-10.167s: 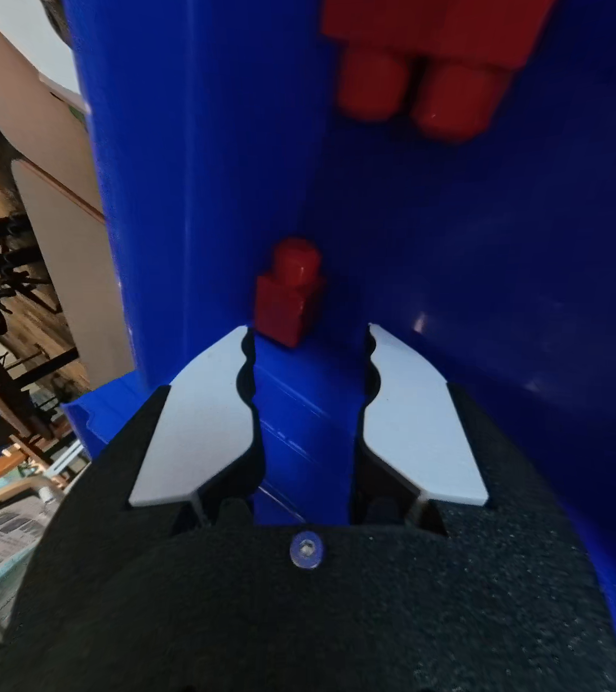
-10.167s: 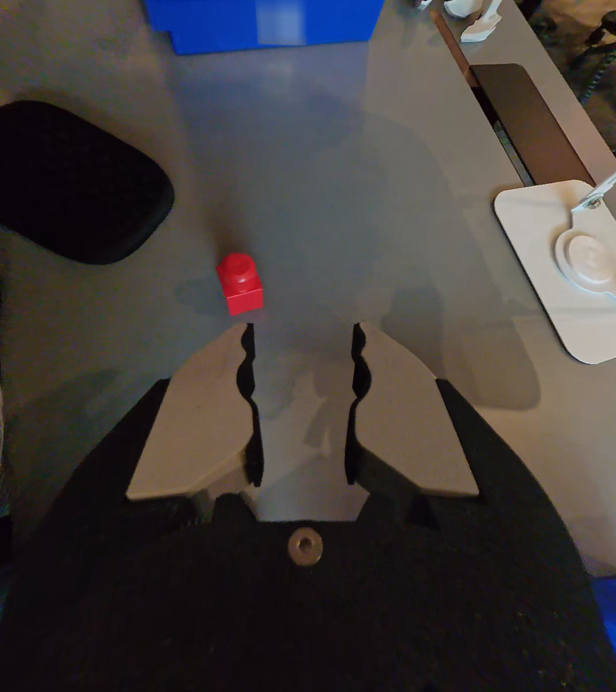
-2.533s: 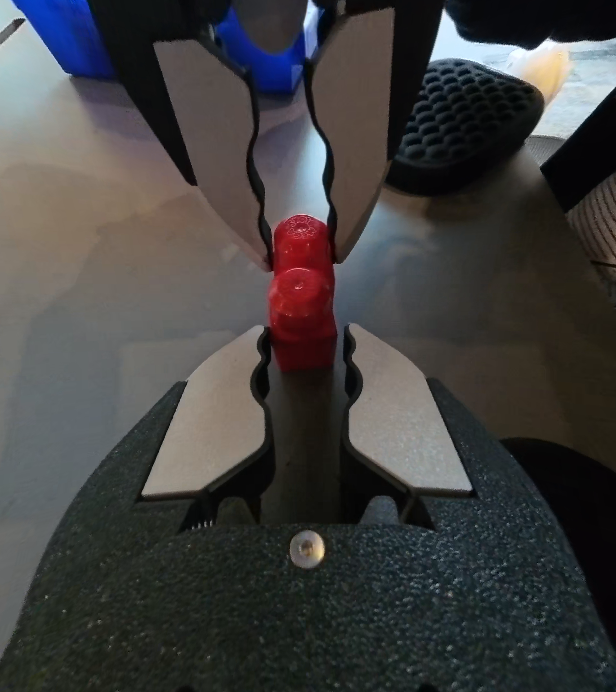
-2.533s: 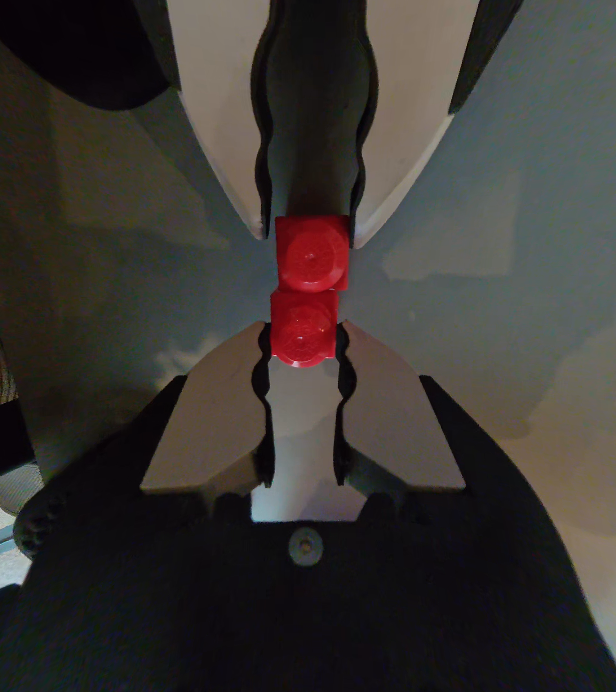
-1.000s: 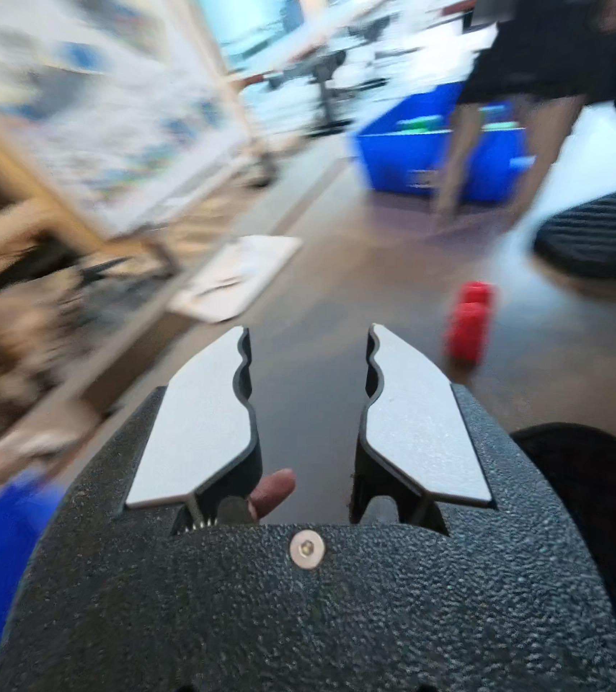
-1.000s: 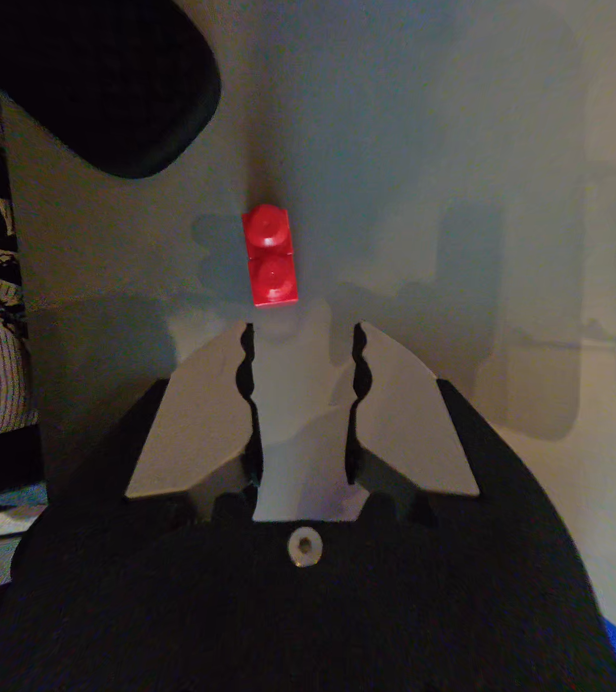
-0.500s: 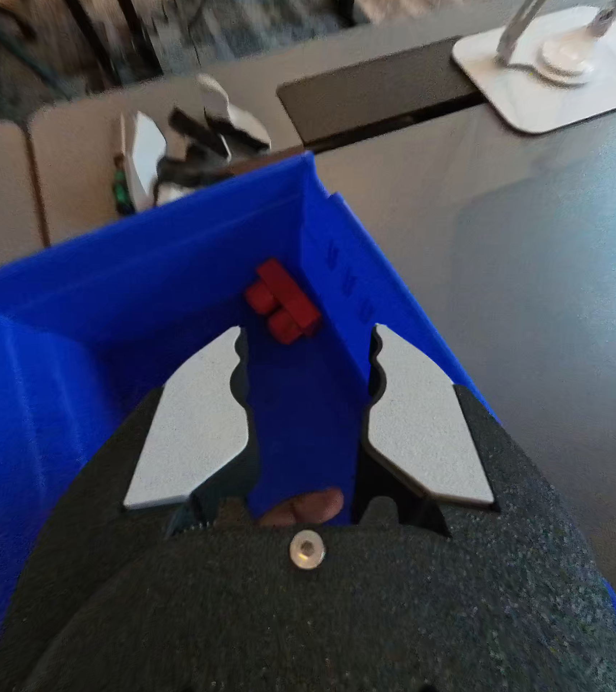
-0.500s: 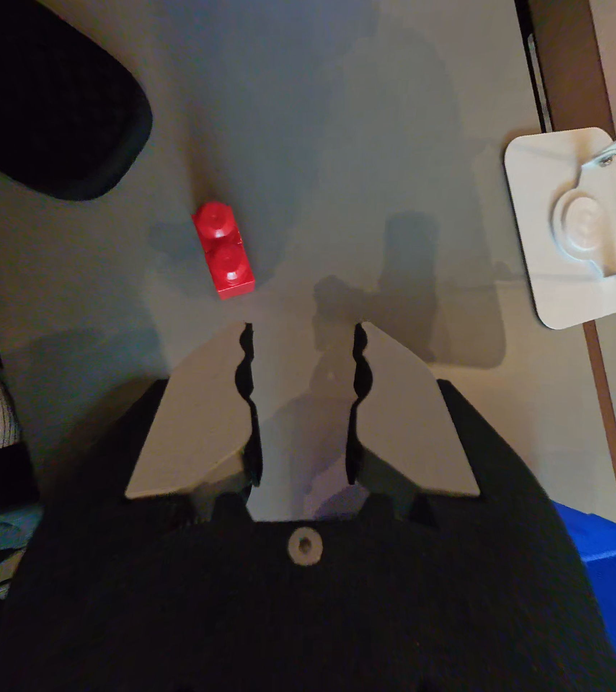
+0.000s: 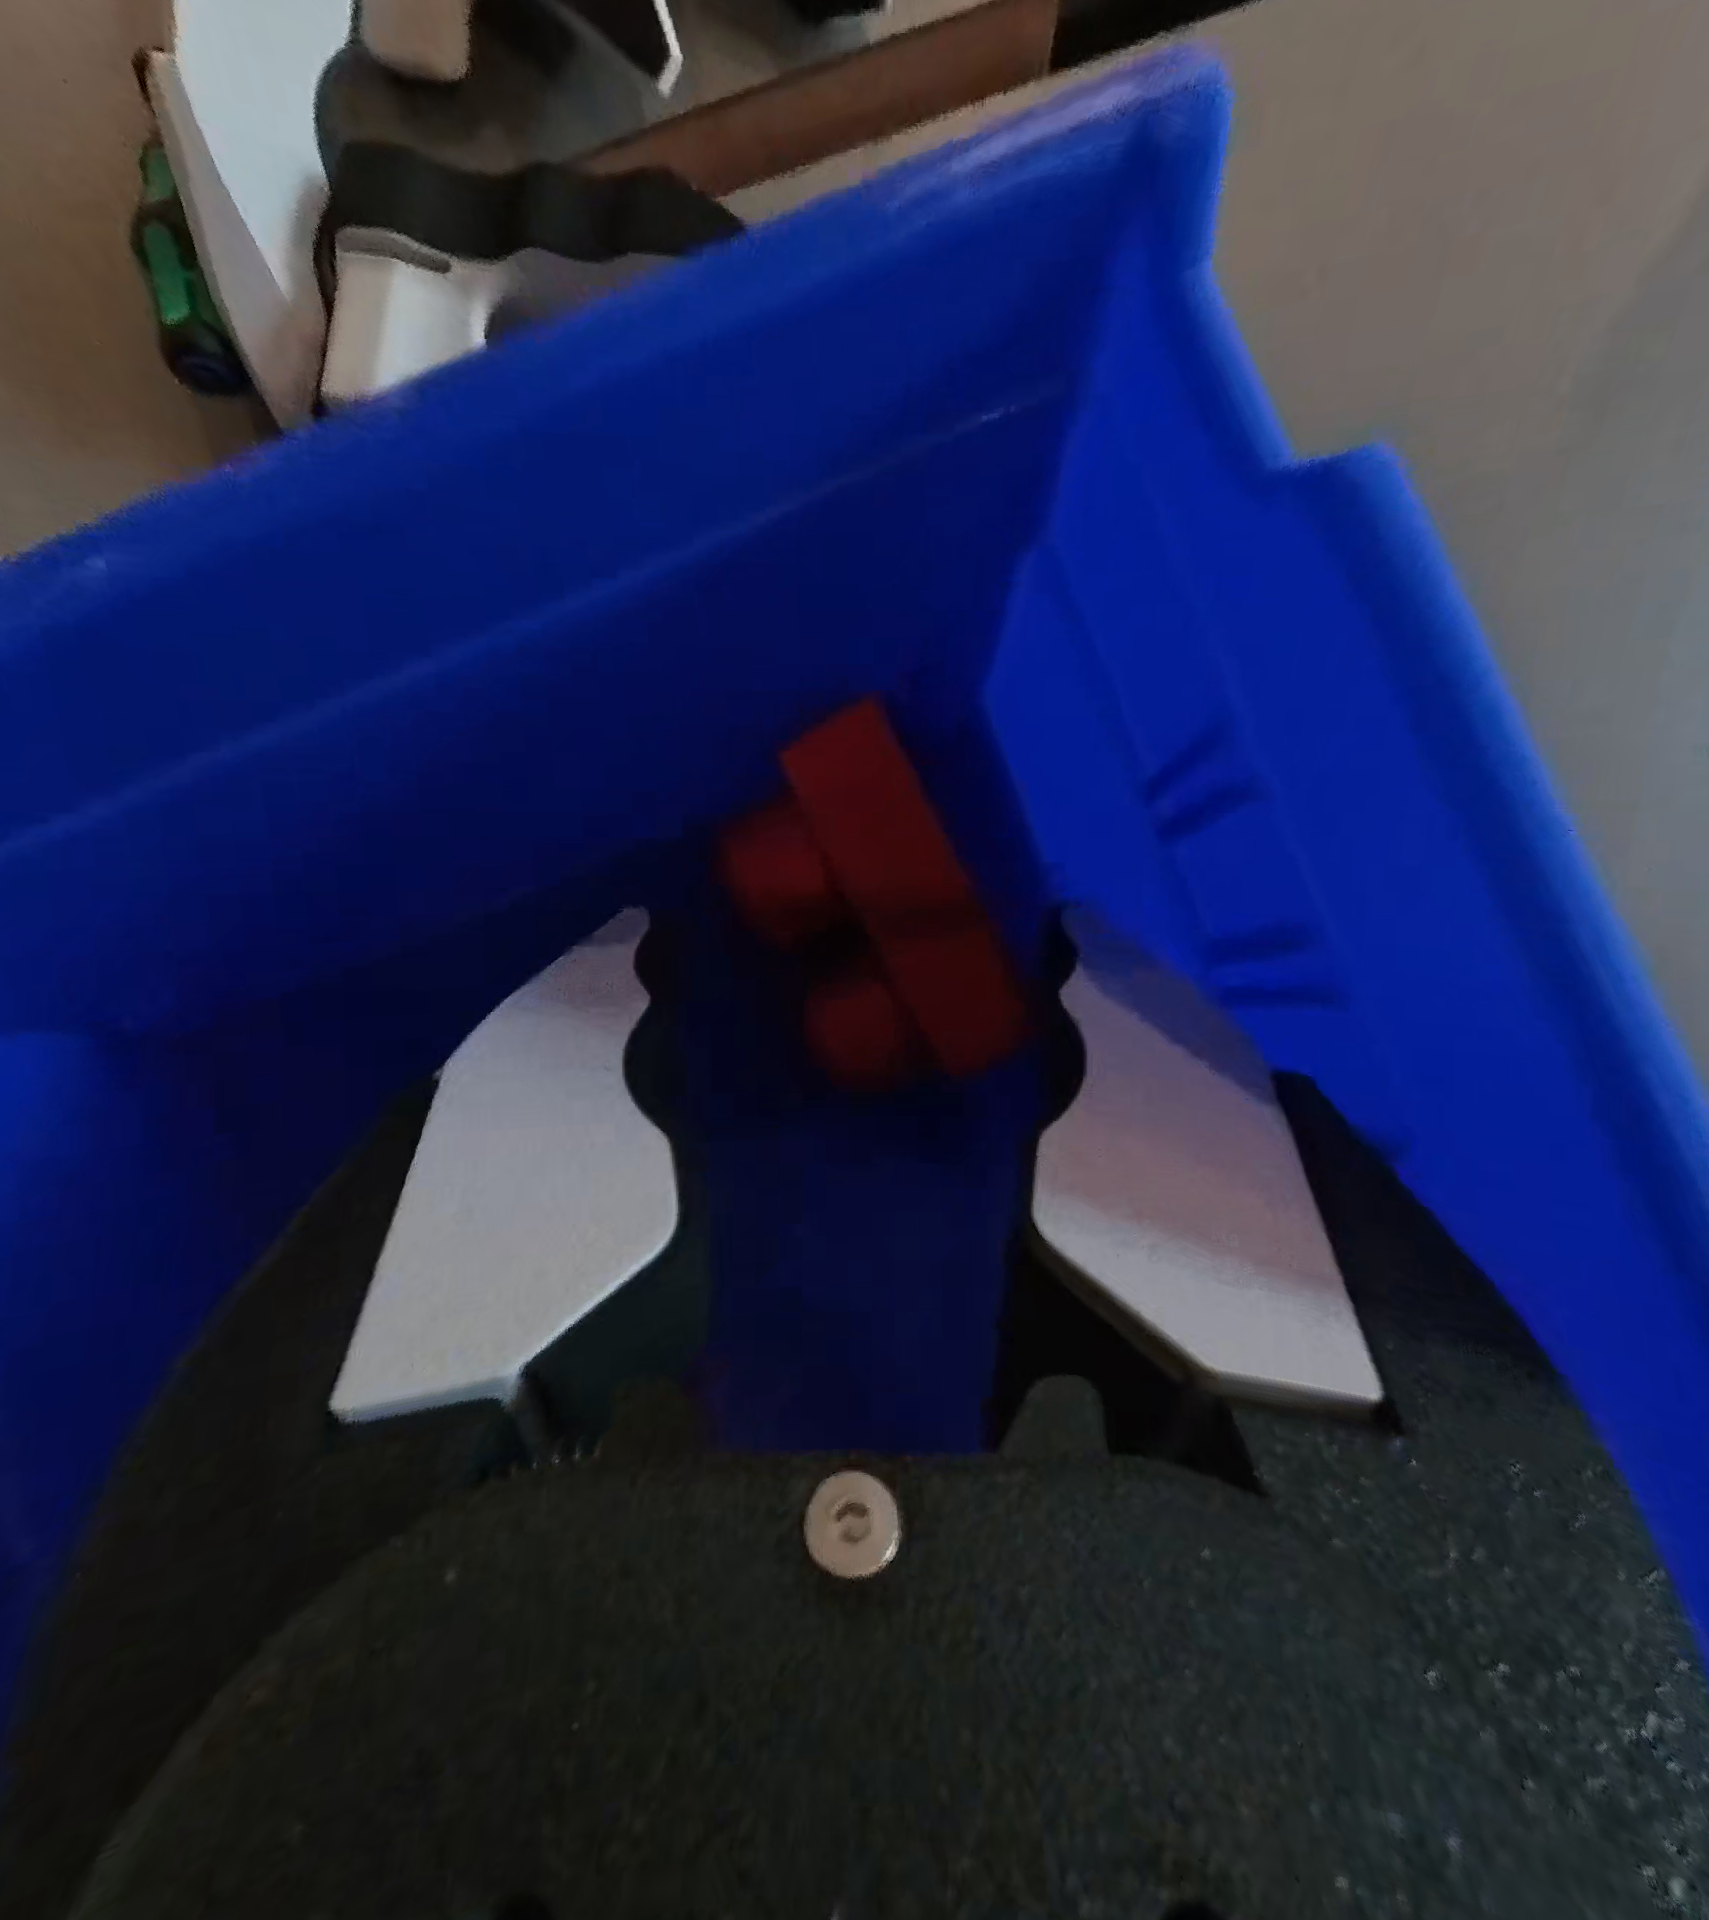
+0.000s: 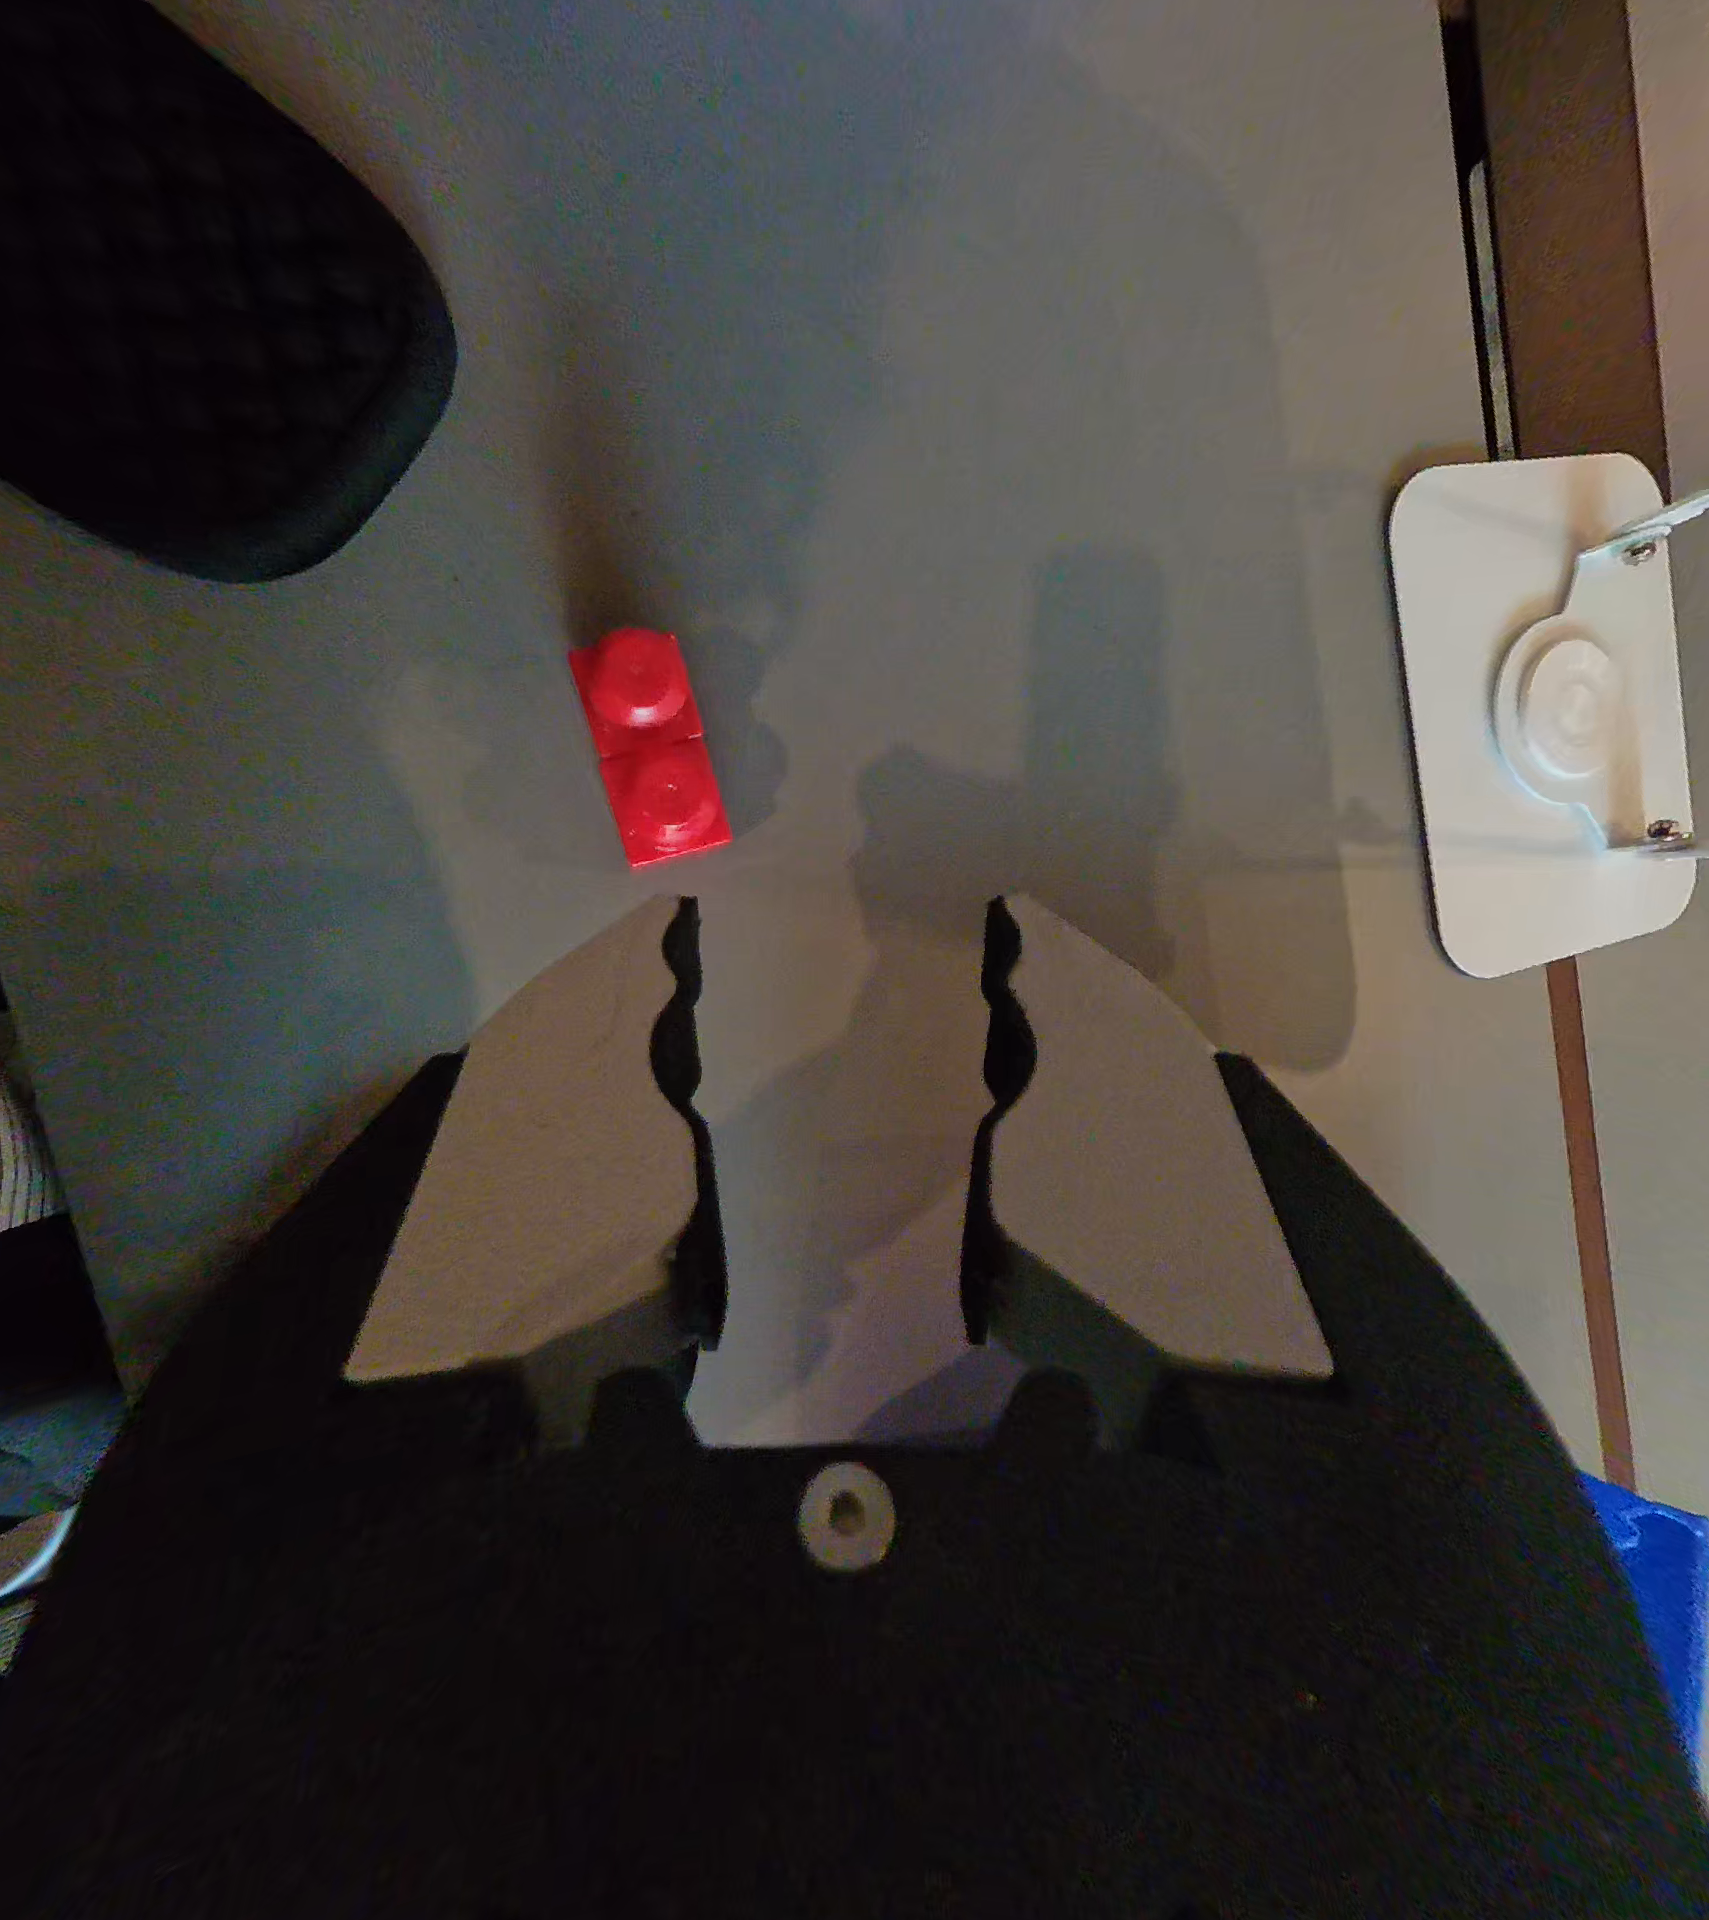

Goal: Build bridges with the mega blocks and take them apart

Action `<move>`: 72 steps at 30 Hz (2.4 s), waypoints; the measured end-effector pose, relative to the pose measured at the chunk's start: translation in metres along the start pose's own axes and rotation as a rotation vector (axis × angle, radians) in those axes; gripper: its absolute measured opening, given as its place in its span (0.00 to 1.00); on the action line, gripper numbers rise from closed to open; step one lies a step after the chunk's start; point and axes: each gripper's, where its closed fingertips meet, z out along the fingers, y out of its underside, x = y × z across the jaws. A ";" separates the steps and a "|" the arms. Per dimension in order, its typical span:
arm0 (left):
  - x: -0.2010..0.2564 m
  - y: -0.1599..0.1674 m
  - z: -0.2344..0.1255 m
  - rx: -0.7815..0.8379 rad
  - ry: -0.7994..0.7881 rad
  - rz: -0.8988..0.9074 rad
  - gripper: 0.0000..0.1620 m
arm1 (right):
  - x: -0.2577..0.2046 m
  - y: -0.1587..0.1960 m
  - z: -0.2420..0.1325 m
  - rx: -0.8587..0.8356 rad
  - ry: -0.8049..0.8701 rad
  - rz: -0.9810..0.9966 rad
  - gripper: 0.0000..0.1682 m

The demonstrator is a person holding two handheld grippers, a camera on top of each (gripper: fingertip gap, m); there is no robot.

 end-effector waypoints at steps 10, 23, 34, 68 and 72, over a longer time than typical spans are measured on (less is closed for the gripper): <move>-0.010 0.010 0.003 -0.004 -0.132 0.126 0.26 | 0.000 0.002 0.004 0.019 -0.007 -0.010 0.31; 0.030 -0.016 -0.141 0.475 -0.177 0.239 0.26 | -0.009 -0.017 0.013 0.163 -0.086 -0.016 0.31; 0.218 -0.012 -0.208 0.712 -0.037 0.585 0.25 | -0.021 -0.076 0.018 0.363 -0.215 0.037 0.32; 0.389 0.020 -0.249 0.861 0.984 0.206 0.36 | -0.043 -0.096 -0.024 0.946 -0.364 -0.018 0.23; 0.396 0.026 -0.243 0.849 0.994 0.244 0.30 | -0.050 -0.098 -0.023 0.964 -0.373 -0.064 0.23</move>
